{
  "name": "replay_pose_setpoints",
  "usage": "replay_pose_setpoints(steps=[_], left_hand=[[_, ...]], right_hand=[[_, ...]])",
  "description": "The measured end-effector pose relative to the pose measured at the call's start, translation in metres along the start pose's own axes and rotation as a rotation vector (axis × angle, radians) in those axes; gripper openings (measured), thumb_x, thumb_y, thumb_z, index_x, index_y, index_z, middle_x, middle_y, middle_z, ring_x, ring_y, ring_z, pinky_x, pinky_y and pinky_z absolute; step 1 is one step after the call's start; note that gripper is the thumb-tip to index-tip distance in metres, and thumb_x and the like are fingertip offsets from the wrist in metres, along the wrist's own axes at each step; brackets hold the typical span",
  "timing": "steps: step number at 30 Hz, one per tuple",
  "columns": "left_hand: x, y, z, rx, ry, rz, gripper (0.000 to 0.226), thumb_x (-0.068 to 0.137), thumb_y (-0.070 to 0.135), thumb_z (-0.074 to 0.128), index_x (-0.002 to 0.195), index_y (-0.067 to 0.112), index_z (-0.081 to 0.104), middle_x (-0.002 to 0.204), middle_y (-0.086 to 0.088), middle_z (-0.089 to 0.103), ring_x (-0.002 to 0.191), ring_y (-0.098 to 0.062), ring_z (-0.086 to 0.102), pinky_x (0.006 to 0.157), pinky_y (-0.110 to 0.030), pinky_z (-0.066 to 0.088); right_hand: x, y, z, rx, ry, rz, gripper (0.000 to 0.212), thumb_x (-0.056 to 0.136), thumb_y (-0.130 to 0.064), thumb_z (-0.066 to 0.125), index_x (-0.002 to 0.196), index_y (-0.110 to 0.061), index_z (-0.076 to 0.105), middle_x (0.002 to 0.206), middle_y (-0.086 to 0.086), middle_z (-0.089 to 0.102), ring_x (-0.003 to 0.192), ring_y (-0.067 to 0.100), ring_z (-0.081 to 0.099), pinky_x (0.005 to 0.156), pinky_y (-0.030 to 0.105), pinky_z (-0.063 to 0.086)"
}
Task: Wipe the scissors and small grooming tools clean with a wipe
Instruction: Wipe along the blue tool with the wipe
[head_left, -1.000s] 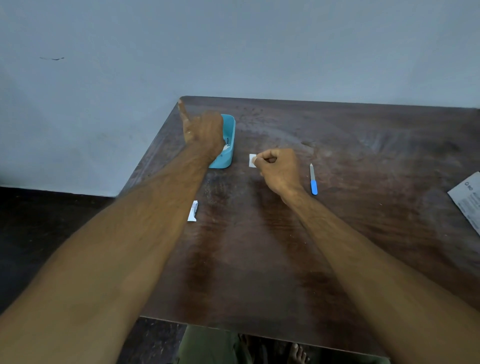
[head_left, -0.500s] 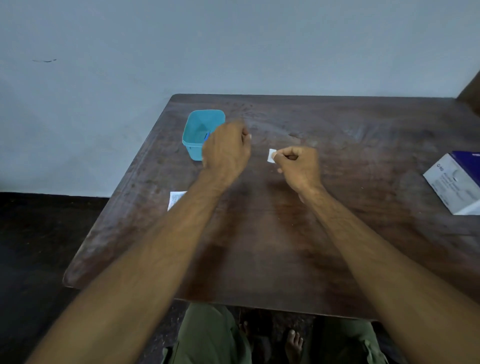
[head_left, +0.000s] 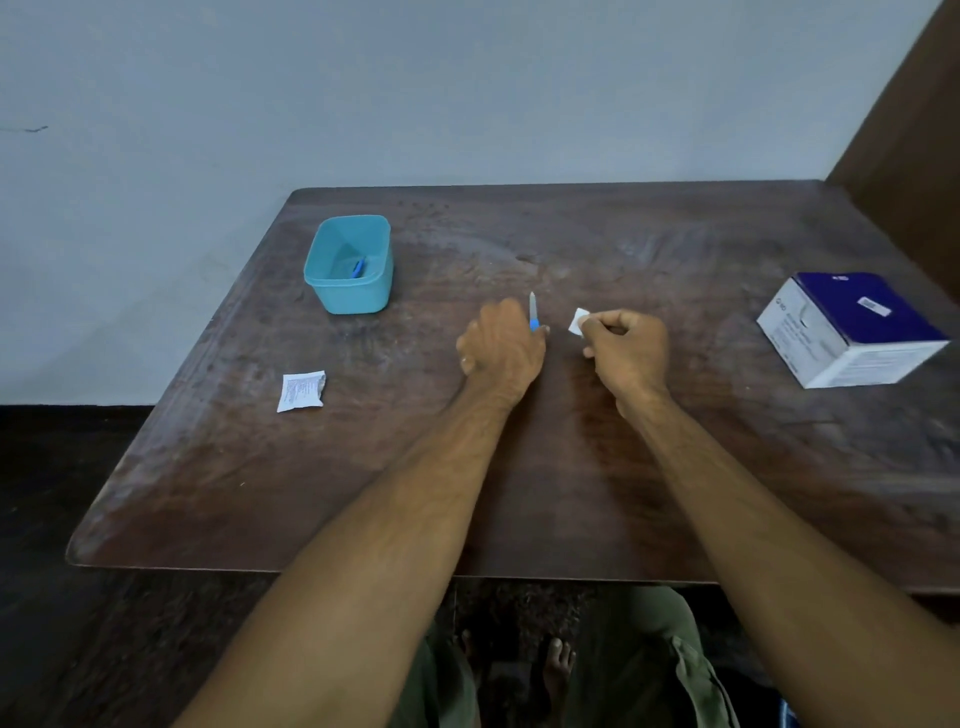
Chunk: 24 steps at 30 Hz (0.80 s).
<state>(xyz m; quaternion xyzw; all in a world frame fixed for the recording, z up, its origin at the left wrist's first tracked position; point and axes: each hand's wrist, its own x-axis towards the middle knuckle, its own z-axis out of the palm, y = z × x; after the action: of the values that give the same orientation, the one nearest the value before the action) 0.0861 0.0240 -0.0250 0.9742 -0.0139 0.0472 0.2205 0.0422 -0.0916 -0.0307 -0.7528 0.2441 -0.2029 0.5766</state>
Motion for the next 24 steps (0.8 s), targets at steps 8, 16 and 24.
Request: replay_pose_setpoints(steps=[8,16,24], left_hand=[[-0.001,0.011,0.001,-0.072,-0.015,-0.124,0.018,0.088,0.030,0.066,0.098,0.016,0.073,0.101,-0.009,0.070,0.098,-0.030,0.066,0.066,-0.034,0.045],[-0.010,-0.005,-0.001,-0.399,0.007,-0.160,0.011,0.089,0.021,0.065,0.081,0.019,0.072,0.089,-0.006,0.072,0.083,-0.022,0.068,0.070,-0.031,0.053],[-0.042,-0.028,0.000,-1.246,-0.132,-0.305,0.015,0.091,-0.006,0.056,0.103,0.003,0.059,0.085,-0.014,0.072,0.067,-0.014,0.071,0.062,-0.016,0.055]], right_hand=[[-0.002,0.005,-0.004,0.037,-0.025,0.012,0.022,0.081,-0.012,0.066,0.064,-0.025,0.066,0.058,-0.010,0.064,0.044,-0.003,0.059,0.039,0.013,0.040],[-0.011,0.008,-0.008,0.020,-0.044,-0.061,0.010,0.082,-0.014,0.066,0.075,-0.019,0.072,0.066,-0.007,0.068,0.052,0.001,0.063,0.053,0.022,0.047],[-0.042,-0.002,0.003,-0.152,-0.119,-0.396,0.008,0.085,-0.023,0.069,0.077,-0.022,0.073,0.075,-0.013,0.068,0.069,0.001,0.060,0.065,0.011,0.043]])
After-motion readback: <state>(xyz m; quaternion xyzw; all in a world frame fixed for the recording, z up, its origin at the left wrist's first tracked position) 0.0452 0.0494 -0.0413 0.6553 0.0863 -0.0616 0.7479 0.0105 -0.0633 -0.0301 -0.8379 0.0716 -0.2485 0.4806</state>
